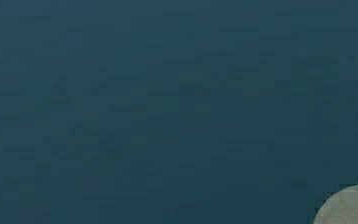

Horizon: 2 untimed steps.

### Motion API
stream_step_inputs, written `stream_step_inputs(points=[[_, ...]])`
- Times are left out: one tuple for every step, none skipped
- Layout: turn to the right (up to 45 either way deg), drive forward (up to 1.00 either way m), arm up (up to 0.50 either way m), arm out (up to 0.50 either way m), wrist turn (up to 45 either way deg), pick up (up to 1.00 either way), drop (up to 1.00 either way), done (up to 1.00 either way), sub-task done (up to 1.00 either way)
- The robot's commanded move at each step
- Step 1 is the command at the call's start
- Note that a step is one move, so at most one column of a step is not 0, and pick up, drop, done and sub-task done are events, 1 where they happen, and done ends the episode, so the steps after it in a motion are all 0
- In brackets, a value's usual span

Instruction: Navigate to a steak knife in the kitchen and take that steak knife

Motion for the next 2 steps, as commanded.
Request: stream_step_inputs(points=[[0.0, 0.00, 0.00, 0.00, 45.0, 0.00, 0.00, 0.00, 0.00], [0.0, 0.00, 0.00, 0.00, 45.0, 0.00, 0.00, 0.00, 0.00]])
